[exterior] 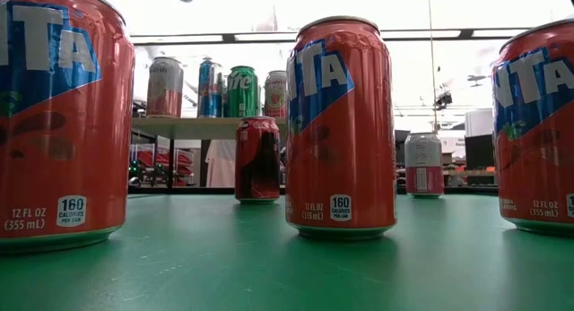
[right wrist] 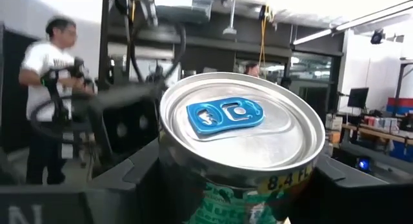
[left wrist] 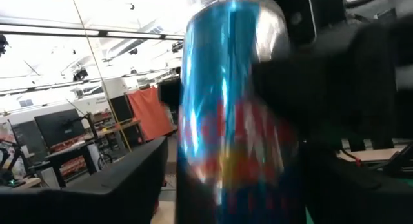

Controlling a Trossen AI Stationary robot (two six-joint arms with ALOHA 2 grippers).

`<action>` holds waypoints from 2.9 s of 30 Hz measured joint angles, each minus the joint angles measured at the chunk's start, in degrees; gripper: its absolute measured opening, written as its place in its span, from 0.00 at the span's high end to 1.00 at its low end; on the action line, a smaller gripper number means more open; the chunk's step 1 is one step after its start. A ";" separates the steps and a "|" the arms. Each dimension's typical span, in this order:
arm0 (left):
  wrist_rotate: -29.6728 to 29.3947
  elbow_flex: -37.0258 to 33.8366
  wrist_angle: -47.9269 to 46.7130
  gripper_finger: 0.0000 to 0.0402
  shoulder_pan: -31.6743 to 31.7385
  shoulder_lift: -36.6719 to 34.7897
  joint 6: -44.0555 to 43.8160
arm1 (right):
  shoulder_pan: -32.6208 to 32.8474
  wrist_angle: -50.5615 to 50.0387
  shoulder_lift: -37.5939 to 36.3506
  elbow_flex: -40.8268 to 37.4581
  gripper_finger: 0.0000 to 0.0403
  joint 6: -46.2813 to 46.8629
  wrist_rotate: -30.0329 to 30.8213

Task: Place canned beverage on shelf
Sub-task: Put the blue can on the shelf

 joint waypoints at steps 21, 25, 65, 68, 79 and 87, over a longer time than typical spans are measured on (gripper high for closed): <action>-9.59 -0.98 -2.49 0.17 -0.15 -1.53 1.52 | -2.47 -37.25 -6.65 12.52 0.46 -4.34 2.44; -9.31 -1.51 -2.51 0.17 -0.17 -3.75 3.25 | -5.04 -43.30 -8.33 13.59 0.46 -3.14 2.36; 1.62 -2.91 -57.94 0.42 -0.15 -56.72 -5.56 | -20.27 -46.00 15.13 33.99 0.44 1.92 -16.49; 1.61 -2.91 -59.30 0.42 -0.15 -58.10 -5.64 | -20.33 -46.62 16.72 35.02 0.44 1.12 -16.18; 1.64 -2.93 -60.60 0.42 -0.15 -60.16 -6.09 | -20.33 -46.14 16.85 34.67 0.44 2.17 -11.57; 1.63 -2.93 -60.58 0.42 -0.15 -59.94 -6.07 | -20.22 -44.50 16.85 33.46 0.44 3.45 -10.17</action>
